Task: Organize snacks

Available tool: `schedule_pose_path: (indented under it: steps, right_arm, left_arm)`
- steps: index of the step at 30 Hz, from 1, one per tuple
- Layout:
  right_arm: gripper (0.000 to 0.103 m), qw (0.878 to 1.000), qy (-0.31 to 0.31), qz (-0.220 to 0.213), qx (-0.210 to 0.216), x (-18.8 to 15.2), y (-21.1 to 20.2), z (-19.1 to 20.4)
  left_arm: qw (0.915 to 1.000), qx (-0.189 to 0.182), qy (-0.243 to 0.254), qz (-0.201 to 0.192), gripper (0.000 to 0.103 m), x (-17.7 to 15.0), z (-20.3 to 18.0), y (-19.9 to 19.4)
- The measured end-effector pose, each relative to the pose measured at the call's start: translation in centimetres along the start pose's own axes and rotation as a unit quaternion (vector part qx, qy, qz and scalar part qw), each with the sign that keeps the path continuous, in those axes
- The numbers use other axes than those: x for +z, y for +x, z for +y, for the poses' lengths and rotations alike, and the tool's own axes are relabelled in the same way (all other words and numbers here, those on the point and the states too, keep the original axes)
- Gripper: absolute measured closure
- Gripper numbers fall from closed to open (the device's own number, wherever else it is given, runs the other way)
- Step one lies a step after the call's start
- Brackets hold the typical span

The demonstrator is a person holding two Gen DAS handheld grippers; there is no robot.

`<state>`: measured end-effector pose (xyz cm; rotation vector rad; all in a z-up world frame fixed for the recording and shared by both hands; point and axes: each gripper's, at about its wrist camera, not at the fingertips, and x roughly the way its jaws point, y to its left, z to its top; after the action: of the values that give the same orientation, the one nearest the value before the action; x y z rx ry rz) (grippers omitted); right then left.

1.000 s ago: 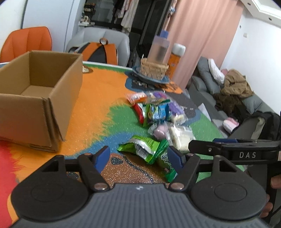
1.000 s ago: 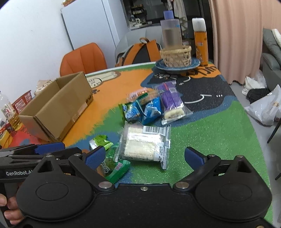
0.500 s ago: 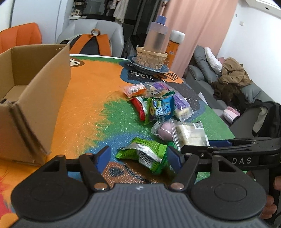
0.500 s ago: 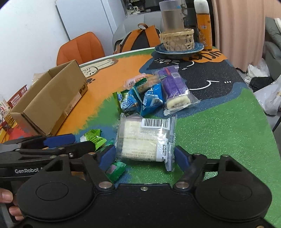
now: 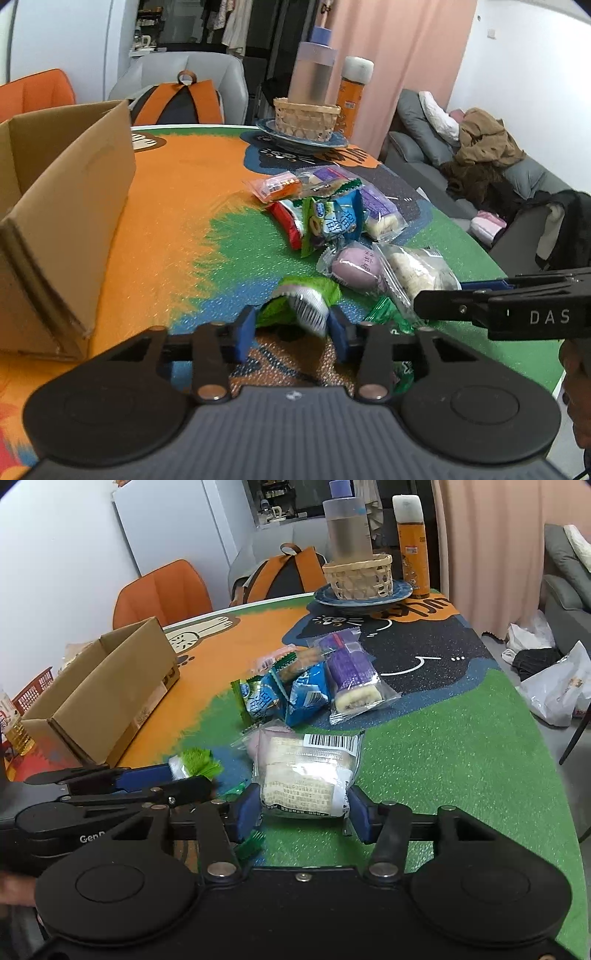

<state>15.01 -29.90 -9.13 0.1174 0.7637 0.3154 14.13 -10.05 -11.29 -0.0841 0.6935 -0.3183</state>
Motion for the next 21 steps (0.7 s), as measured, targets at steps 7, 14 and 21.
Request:
schedule_pose_path:
  steps: [7, 14, 21]
  right_arm:
    - [0.053, 1.0, -0.004, -0.017, 0.003, 0.2, -1.0, 0.6]
    - [0.053, 1.0, -0.015, -0.026, 0.005, 0.6, -1.3, 1.7]
    - [0.053, 1.0, -0.006, -0.03, 0.003, 0.4, -1.3, 1.3]
  left_arm:
    - [0.9994, -0.001, -0.027, -0.02, 0.103, 0.4, 1.0, -2.1]
    - [0.9992, 0.023, -0.025, -0.02, 0.099, 0.7, 1.2, -2.9]
    - [0.9985, 0.043, -0.018, -0.028, 0.055, 1.4, 1.1, -2.4]
